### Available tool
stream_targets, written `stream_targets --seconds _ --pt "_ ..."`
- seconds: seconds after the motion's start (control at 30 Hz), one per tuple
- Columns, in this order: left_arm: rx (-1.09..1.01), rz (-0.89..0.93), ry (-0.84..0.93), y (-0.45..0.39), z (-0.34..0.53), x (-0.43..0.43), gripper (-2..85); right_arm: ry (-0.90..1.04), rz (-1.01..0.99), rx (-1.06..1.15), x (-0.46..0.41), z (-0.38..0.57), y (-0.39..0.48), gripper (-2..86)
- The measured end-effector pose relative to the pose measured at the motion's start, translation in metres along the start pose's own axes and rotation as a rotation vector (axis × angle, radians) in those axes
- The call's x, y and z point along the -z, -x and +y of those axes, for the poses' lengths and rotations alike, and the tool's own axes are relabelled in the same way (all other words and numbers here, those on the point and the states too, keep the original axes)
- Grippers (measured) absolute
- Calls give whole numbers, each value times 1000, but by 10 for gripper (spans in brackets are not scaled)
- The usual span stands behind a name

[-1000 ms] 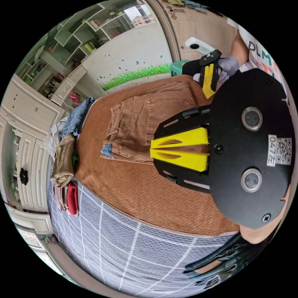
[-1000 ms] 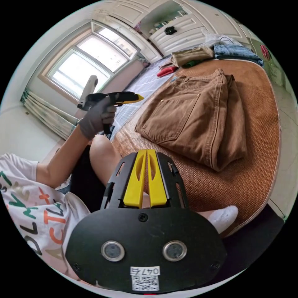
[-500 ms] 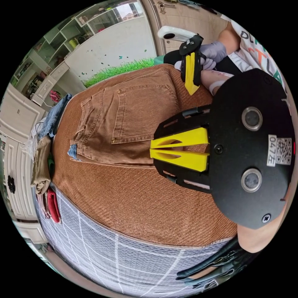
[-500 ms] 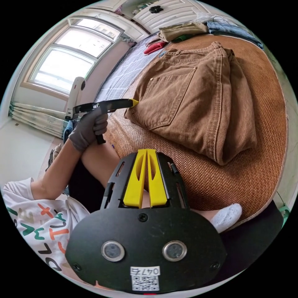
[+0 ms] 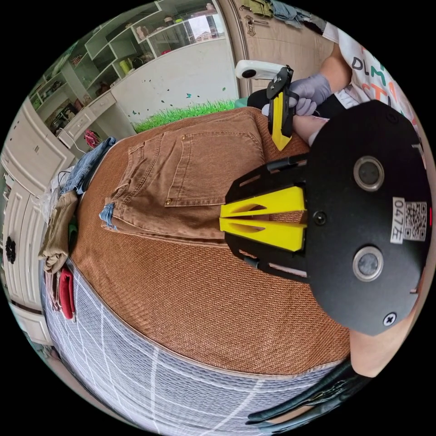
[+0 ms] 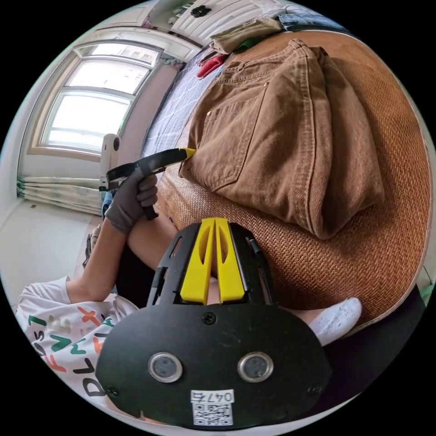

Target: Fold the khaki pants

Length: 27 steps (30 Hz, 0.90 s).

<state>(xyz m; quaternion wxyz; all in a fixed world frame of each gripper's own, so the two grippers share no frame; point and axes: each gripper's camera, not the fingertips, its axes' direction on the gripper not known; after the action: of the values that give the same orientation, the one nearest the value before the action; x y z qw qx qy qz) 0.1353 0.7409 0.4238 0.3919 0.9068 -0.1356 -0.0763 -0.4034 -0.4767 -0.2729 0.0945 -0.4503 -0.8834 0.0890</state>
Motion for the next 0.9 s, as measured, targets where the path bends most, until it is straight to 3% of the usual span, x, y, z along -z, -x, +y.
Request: stream_targets --seconds 0.9 --pt "-9 -17 10 39 6 12 -10 16 -93 -46 -17 18 -34 -13"
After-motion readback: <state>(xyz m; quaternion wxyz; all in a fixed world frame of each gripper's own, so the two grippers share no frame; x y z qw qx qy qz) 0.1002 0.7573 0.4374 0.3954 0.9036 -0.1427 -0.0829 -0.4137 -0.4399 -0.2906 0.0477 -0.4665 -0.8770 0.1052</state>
